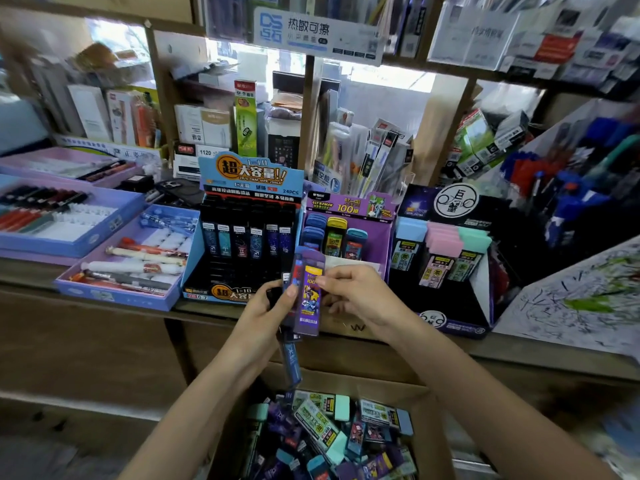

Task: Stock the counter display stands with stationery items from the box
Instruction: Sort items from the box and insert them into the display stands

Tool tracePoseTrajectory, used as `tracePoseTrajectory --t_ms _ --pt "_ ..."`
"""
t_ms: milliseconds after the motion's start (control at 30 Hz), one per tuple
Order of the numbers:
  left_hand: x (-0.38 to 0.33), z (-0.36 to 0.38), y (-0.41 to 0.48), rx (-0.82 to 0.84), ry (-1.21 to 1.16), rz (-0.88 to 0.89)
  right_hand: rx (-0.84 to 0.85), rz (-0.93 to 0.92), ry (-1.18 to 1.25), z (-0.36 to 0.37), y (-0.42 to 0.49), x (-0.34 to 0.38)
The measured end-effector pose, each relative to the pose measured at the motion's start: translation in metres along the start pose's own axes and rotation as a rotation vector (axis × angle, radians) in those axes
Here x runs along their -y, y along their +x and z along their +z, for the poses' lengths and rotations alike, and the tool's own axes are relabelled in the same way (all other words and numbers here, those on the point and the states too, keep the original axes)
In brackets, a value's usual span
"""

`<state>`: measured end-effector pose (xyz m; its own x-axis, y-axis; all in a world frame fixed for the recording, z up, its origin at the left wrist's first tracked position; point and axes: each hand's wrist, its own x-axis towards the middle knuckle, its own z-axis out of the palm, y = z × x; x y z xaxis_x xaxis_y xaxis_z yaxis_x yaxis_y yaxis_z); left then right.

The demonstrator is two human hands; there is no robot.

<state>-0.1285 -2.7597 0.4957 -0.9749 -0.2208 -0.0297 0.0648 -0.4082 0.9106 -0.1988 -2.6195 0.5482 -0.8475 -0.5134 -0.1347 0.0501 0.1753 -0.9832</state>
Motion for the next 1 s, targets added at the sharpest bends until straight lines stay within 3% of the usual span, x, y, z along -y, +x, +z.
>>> tracePoseTrajectory --t_ms 167,533,667,767,900,1000 --pt "-0.002 0.002 0.001 -0.020 0.001 0.004 -0.103 -0.032 0.023 -0.017 0.002 0.001" --pt "0.000 0.026 0.008 -0.003 0.054 -0.016 -0.510 -0.327 -0.239 -0.104 0.017 0.017" --pt "0.000 0.031 0.009 -0.005 0.055 -0.031 -0.550 -0.379 -0.340 -0.109 0.032 0.021" --pt "-0.001 0.030 0.008 -0.014 0.076 -0.039 -0.551 -0.407 -0.557 -0.102 0.040 0.017" --pt "-0.003 0.027 0.005 -0.039 0.124 -0.033 -0.591 -0.334 -1.023 -0.095 0.046 0.009" --pt "-0.004 0.026 0.004 -0.043 0.139 -0.037 -0.551 -0.281 -1.127 -0.093 0.048 0.004"
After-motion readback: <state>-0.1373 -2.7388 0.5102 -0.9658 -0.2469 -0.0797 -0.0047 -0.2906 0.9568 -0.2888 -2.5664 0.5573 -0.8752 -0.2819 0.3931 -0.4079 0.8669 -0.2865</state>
